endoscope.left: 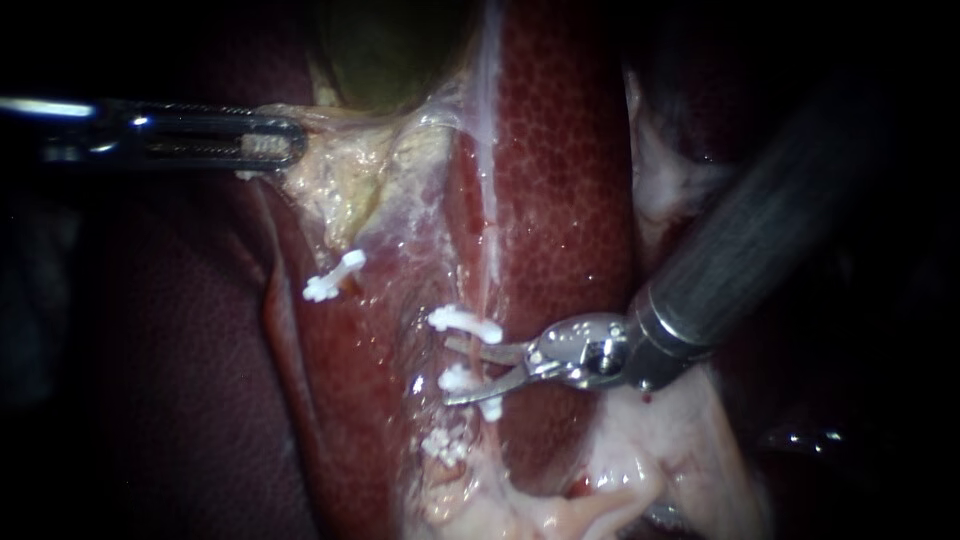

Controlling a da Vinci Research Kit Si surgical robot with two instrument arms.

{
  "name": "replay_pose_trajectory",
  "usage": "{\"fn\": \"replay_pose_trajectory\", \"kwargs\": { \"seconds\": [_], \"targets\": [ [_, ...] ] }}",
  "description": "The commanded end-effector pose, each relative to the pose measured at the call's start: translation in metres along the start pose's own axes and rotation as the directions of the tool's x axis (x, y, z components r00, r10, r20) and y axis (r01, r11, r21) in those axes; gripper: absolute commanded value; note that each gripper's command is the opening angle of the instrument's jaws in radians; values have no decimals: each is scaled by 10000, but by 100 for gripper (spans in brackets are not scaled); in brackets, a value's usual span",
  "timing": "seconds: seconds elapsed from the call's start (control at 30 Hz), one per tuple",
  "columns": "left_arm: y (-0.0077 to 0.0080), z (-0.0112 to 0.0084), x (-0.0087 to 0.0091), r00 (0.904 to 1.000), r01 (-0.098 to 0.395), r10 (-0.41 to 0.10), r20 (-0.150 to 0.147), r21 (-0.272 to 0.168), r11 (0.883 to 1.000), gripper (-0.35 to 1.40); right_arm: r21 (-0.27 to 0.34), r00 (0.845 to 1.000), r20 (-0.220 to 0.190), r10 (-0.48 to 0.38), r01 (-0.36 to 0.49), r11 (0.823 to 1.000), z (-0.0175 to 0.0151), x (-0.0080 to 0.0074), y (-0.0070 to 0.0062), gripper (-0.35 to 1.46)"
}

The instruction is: Go to the cutting position right tube

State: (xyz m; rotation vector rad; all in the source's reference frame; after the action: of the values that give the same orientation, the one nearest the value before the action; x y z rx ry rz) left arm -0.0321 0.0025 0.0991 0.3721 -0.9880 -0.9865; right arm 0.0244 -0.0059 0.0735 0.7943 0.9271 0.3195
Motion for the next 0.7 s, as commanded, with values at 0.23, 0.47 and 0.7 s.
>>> {"fn": "replay_pose_trajectory", "kwargs": {
  "seconds": [0.23, 0.47, 0.7],
  "targets": [
    [0, 1, 0, 10000, 2, -2, 2, -4, 10000, -35, 153, 9998, -181, -11, 14, 9999, 9, 9, 3, 138],
    [-1, 2, 1, 10000, 0, 0, 9, -19, 10000, -35, 127, 9996, -254, 81, -77, 9999, 17, 15, 6, 138],
    [-1, 2, 1, 10000, 0, 0, 10, -21, 10000, -35, 121, 9995, -288, 92, -89, 9999, 20, 18, 8, 138]
  ]
}}
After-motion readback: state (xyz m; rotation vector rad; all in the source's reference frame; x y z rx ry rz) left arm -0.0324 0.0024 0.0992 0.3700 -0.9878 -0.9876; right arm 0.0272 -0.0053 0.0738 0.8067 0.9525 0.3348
